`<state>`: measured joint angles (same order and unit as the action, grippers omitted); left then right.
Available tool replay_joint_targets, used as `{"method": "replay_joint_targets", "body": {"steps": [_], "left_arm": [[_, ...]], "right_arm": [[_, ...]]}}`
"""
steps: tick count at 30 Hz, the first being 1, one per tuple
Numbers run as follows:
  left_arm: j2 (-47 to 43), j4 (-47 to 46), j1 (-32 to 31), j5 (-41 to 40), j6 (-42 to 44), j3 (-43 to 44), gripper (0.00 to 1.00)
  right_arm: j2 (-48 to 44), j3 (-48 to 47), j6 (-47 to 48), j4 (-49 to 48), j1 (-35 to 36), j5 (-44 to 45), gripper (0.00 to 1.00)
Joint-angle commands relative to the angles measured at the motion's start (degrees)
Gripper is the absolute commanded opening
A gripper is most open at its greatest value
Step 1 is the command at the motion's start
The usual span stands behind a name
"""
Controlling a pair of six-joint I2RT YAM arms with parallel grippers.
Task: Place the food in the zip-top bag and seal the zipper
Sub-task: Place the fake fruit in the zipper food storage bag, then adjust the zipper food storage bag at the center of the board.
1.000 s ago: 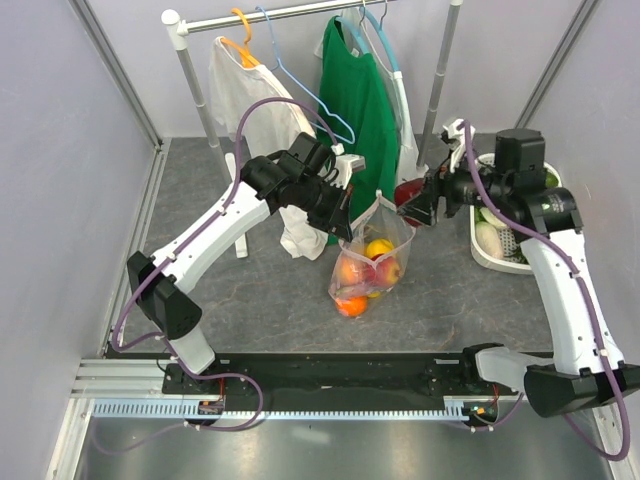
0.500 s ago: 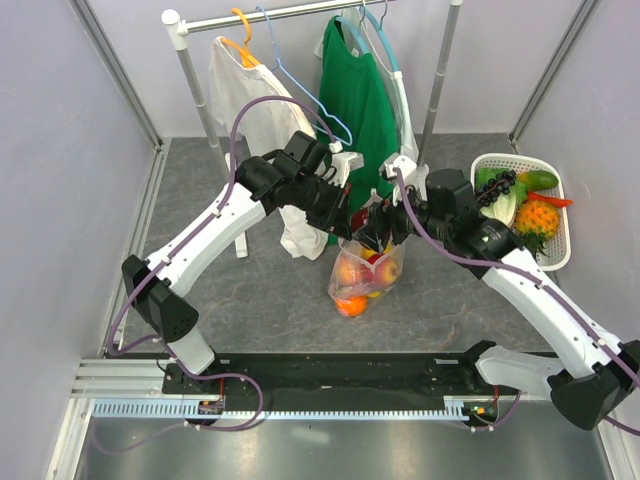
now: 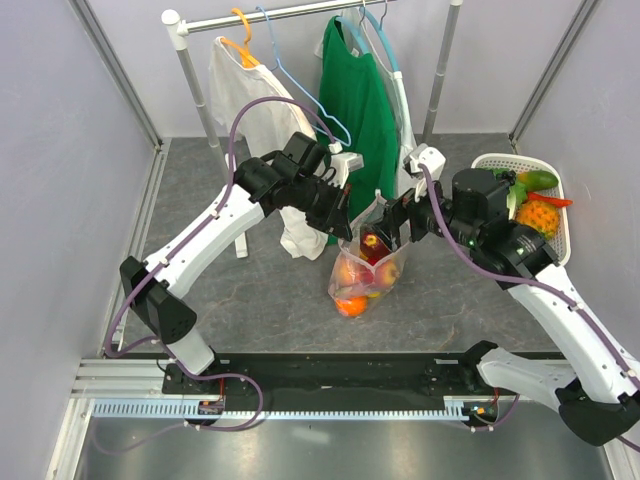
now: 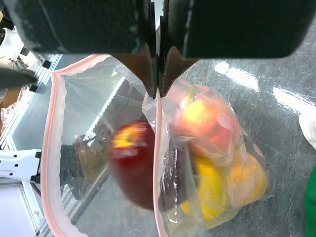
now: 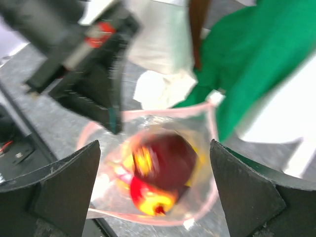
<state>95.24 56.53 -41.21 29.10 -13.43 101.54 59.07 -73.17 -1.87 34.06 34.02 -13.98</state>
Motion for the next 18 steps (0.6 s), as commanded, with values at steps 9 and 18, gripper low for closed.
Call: {"method": "replay_joint_targets", "body": {"steps": [9,18], "left_arm": [[-3.75,-1.42,0.08,1.57,5.34,-1.07,0.02],[-2.52,5.67,-3.43,2.97,12.19,8.22,0.02]], "right_arm": [[5.0,-3.83,-2.18,15.76,-9.59,0.55,0.55],[0.89,-4.88,-12.7,11.22,-9.59,-20.03,0.0]]}}
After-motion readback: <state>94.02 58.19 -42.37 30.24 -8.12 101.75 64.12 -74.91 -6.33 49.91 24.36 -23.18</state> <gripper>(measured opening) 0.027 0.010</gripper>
